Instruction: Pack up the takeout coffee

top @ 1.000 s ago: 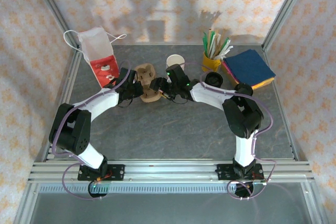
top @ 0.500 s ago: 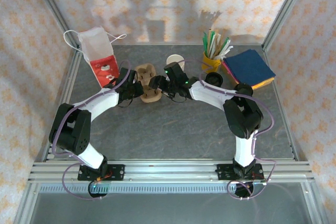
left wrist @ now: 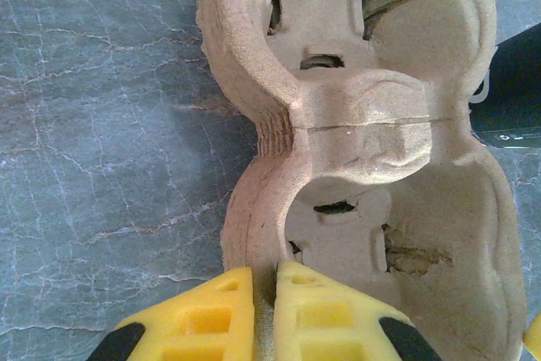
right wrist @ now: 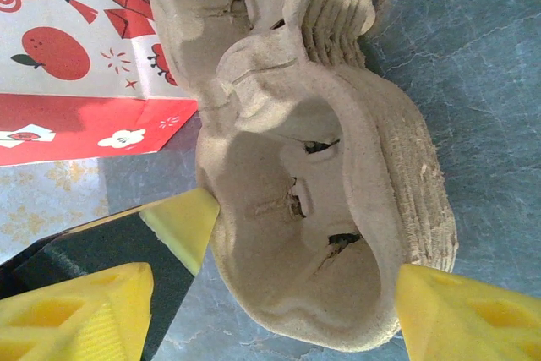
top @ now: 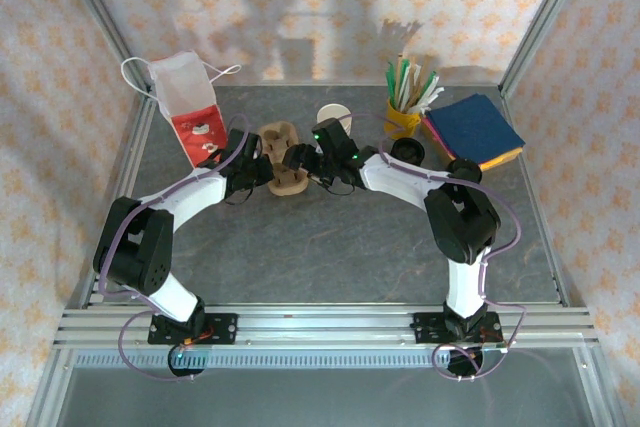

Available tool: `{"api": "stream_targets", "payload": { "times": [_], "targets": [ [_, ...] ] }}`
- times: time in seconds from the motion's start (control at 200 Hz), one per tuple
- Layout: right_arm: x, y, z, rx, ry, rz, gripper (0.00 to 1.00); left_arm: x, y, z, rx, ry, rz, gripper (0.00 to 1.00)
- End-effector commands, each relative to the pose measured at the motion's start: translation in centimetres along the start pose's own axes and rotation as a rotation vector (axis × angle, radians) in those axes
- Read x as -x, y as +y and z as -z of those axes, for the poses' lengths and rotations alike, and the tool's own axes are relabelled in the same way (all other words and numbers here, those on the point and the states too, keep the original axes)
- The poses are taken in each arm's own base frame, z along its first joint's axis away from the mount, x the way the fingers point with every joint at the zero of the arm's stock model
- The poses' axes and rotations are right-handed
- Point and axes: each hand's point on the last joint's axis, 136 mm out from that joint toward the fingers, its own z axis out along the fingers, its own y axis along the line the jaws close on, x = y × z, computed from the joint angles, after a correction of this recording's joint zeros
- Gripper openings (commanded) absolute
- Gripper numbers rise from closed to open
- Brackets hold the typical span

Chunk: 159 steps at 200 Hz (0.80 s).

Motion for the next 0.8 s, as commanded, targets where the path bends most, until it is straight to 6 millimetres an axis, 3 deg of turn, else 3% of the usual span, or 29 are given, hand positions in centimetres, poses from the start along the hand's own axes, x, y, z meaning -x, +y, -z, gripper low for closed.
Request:
{"api": "stream_targets", "payload": {
  "times": [0.0, 0.521, 0.791],
  "targets": [
    [0.7, 0.0, -0.1, -0.048, -0.034, 0.018, 0.76, -0.1, 0.3, 0.5, 0.006, 0.006, -0.016, 0.11],
    [0.1, 0.0, -1.1, -0.058, -0.012, 0.024, 0.77, -0.1, 0.0, 0.5, -0.005, 0.007, -0.012, 0.11],
    [0.0, 1.9, -0.7, 0.013, -0.007, 0.029, 0.77, 0.1, -0.2, 0.5, -0.012, 0.005, -0.01, 0.11]
  ]
}}
